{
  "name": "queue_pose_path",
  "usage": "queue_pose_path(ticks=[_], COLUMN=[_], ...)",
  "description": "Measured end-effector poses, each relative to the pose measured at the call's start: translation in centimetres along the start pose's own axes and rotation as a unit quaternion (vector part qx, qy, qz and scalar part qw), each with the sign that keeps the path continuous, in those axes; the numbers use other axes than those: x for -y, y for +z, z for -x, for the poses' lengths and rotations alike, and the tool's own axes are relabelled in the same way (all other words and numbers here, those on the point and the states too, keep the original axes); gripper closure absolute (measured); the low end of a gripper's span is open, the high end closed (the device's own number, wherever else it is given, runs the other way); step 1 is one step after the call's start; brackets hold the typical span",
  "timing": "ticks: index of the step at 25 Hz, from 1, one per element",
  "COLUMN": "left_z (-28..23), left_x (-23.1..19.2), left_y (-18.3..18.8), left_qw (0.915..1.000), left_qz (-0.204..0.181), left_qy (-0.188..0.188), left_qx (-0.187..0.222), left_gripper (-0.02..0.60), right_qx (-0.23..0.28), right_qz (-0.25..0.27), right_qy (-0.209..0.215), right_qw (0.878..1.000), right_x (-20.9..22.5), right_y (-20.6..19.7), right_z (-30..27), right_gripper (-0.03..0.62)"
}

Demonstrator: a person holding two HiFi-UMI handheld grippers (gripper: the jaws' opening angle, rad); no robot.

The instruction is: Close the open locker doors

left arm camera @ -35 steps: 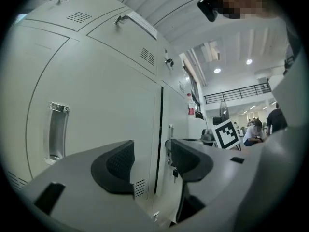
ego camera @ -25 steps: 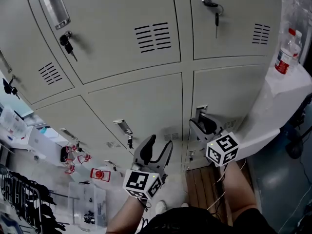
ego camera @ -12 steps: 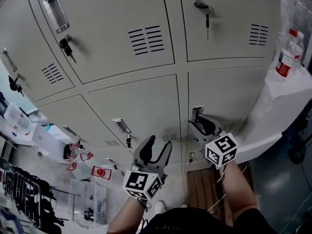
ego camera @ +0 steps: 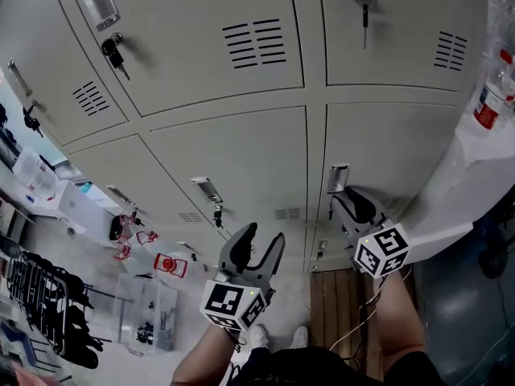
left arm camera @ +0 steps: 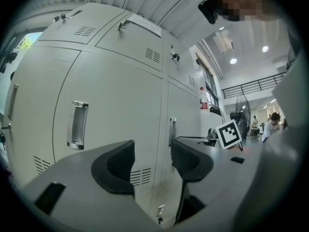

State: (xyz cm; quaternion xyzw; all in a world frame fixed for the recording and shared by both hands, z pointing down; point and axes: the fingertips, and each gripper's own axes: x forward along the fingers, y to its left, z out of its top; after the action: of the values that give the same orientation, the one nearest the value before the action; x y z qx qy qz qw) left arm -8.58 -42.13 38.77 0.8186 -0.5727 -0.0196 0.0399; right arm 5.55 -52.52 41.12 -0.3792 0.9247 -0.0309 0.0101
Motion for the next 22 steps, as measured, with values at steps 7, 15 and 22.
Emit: queue_pose_path(ticks=[7, 15, 22], left_z=[3.6, 12.2, 21.8], left_x=[-2.0, -6.2, -9.8], left_y=[-1.4, -1.1, 0.2], left_qw=[0.9997, 0.9992, 0.9994], left_qz=[0.008, 0.012, 0.014], left_qy=[0.022, 0.038, 0.026], left_qx=[-0.009, 0.0, 0.017], left_gripper=[0.35, 0.351, 0.368], right_qx=[0.023, 0.039, 0.042], right_qz=[0.007, 0.014, 0.028], right_qy=[0.011, 0.037, 0.035], right_qw=[1.0, 0.998, 0.998], right_x=[-4.4, -15.0, -26.8], right_y=[0.5, 1.3, 1.7], right_z=[0.8, 0.7, 2.6], right_gripper=[0.459, 0.459, 0.467])
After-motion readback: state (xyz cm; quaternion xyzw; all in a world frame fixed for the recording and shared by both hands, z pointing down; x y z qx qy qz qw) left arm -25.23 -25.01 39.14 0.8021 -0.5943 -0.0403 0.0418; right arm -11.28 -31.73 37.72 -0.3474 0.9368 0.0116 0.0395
